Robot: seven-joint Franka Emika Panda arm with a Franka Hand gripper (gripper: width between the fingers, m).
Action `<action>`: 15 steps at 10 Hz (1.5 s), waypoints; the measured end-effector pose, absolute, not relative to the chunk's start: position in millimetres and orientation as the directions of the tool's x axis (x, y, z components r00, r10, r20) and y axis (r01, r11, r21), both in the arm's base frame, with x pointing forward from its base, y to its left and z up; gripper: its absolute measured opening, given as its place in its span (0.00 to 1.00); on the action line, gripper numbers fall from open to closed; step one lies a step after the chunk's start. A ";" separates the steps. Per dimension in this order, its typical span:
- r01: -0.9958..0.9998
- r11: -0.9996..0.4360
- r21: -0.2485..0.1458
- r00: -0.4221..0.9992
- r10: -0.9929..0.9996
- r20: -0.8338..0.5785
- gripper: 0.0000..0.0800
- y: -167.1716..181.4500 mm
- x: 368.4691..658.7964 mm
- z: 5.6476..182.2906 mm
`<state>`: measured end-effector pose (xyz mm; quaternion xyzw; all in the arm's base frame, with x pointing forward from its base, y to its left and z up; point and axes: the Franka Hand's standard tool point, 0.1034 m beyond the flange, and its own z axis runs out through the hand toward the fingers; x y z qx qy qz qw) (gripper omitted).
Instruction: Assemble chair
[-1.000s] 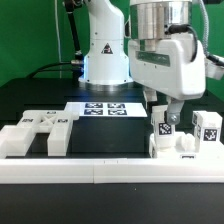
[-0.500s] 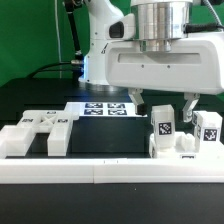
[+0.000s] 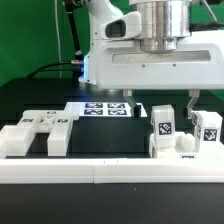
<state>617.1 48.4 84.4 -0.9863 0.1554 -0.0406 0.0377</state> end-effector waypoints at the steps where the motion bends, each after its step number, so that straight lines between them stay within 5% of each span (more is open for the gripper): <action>1: -0.226 -0.971 -0.081 0.970 -0.232 0.075 0.81 46.4 617.2 84.4; 3: -0.173 -0.982 -0.076 0.981 -0.179 0.079 0.81 46.0 617.4 84.1; 5: -0.174 -0.982 -0.076 0.980 -0.180 0.079 0.51 46.0 617.4 84.0; 6: -0.193 -0.978 -0.078 0.977 -0.199 0.078 0.51 46.1 617.6 84.2; 7: -0.210 -0.974 -0.080 0.973 -0.216 0.078 0.36 46.2 617.8 84.5; 11: -0.488 -0.867 -0.098 0.868 -0.494 0.050 0.36 45.1 617.9 83.8; 15: -0.854 -0.510 -0.100 0.514 -0.857 -0.016 0.36 52.1 615.4 82.8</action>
Offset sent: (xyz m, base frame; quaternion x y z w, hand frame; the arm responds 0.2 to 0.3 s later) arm 0.0000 0.0000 0.0000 0.0000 0.0000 0.0000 1.0000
